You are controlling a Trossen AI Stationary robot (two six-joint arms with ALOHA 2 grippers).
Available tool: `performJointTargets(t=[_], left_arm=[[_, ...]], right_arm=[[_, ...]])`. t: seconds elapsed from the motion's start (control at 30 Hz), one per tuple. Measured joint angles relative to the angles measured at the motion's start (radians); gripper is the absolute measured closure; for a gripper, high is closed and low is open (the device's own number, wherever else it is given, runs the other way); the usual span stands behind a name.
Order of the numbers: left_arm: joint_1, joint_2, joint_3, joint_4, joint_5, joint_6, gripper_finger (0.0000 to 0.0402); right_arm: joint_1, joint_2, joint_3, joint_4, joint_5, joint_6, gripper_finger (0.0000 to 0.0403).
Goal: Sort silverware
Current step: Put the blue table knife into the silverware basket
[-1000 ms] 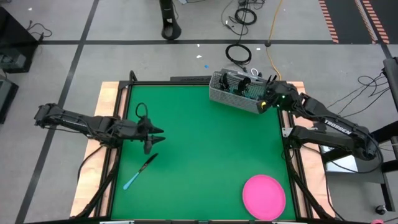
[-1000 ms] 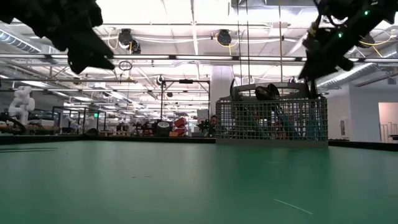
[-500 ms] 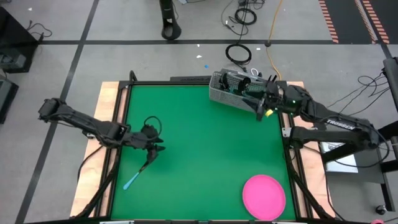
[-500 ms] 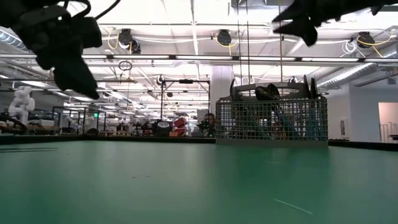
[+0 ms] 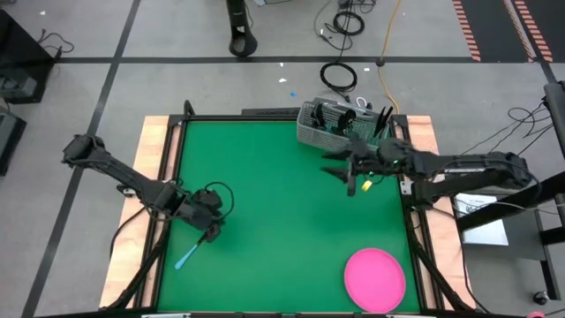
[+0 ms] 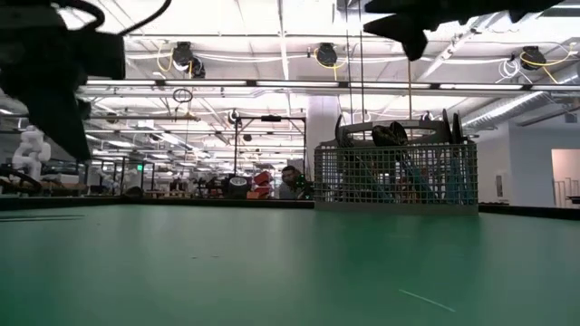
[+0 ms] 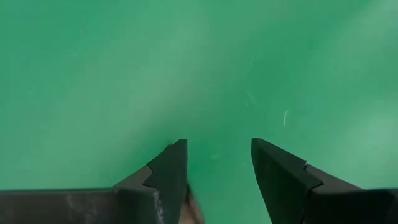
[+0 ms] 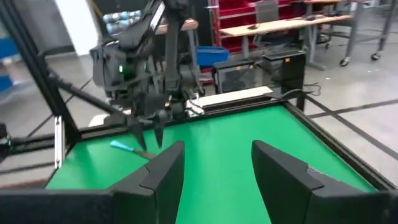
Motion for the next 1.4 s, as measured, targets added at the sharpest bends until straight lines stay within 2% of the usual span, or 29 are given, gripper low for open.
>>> performJointTargets(t=[0.13,0.23,0.37,0.47,0.67,1.03,1.4], left_arm=[[-0.035,0.024,0.126,-0.213,-0.004,-0.077,0.0241],[-0.072,0.055,0.176,-0.318,0.059,-0.179,0.0254],[-0.121,0.116,0.177,-0.384,0.229,-0.316,0.0262],[-0.119,0.163,0.177,-0.422,0.397,-0.326,0.0263],[-0.067,0.260,0.177,-0.408,0.604,-0.316,0.0263],[-0.039,0.404,0.176,-0.317,0.644,-0.238,0.0263],[-0.039,0.455,0.176,-0.311,0.635,-0.228,0.0263]], right_arm=[[0.044,0.106,0.000,0.070,0.001,-0.035,0.0227],[0.076,0.189,0.000,0.121,0.001,-0.047,0.0227],[0.103,0.286,0.000,0.149,0.000,-0.054,0.0227],[0.106,0.339,0.000,0.164,0.000,-0.054,0.0227],[0.105,0.371,0.000,0.163,0.000,-0.037,0.0227],[0.145,0.370,0.000,0.165,0.001,-0.035,0.0227],[0.144,0.370,0.000,0.165,0.001,-0.042,0.0227]])
